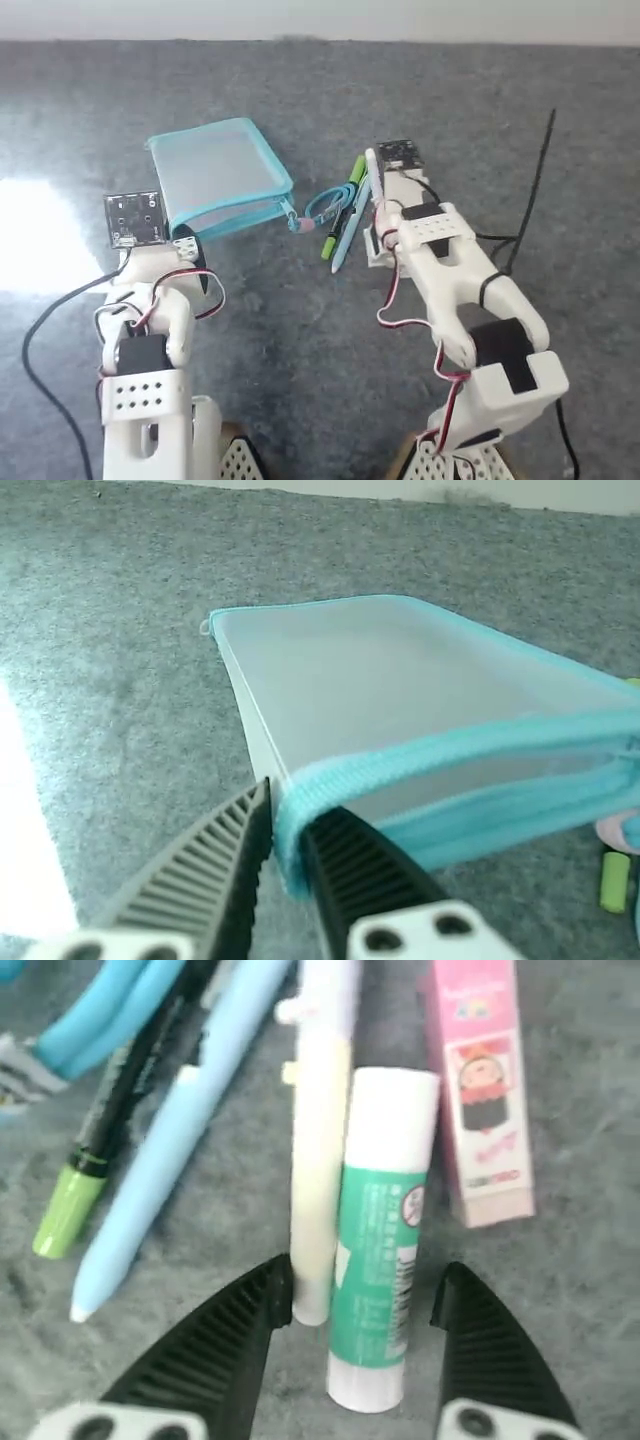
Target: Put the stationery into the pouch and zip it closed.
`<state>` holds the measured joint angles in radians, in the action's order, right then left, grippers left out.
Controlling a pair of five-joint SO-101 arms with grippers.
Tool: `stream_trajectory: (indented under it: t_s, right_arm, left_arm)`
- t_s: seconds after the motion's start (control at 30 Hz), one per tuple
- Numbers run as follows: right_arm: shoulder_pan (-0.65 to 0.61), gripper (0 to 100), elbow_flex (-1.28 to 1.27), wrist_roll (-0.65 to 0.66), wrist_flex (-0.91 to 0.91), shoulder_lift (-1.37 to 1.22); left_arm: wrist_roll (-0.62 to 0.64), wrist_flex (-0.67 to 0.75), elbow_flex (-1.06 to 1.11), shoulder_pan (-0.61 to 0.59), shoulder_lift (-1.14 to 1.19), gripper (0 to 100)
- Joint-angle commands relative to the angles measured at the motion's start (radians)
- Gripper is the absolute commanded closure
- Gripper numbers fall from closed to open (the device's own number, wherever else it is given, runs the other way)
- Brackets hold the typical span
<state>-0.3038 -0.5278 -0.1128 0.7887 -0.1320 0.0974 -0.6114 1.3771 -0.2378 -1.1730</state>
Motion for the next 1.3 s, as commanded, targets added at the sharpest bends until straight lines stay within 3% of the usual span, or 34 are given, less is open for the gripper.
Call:
stream_trajectory:
  t_s: [0.0, 0.57, 0.8, 1.27]
  right_arm:
    - [0.058, 77.2, 0.049, -0.011, -0.022, 0.065]
    - [0.071, 78.0, 0.041, -0.005, -0.012, -0.018]
    - [0.074, 94.4, 0.037, -0.003, 0.01, -0.001]
    - [0.133, 98.3, -0.064, 0.044, 0.131, 0.325]
  left_arm:
    - [0.006, 0.028, -0.013, -0.003, 0.003, 99]
    - [0.006, 0.029, -0.013, -0.005, 0.002, 99]
    - [0.006, 0.029, -0.013, -0.006, 0.002, 99]
    - [0.005, 0.029, -0.013, -0.003, 0.0, 99]
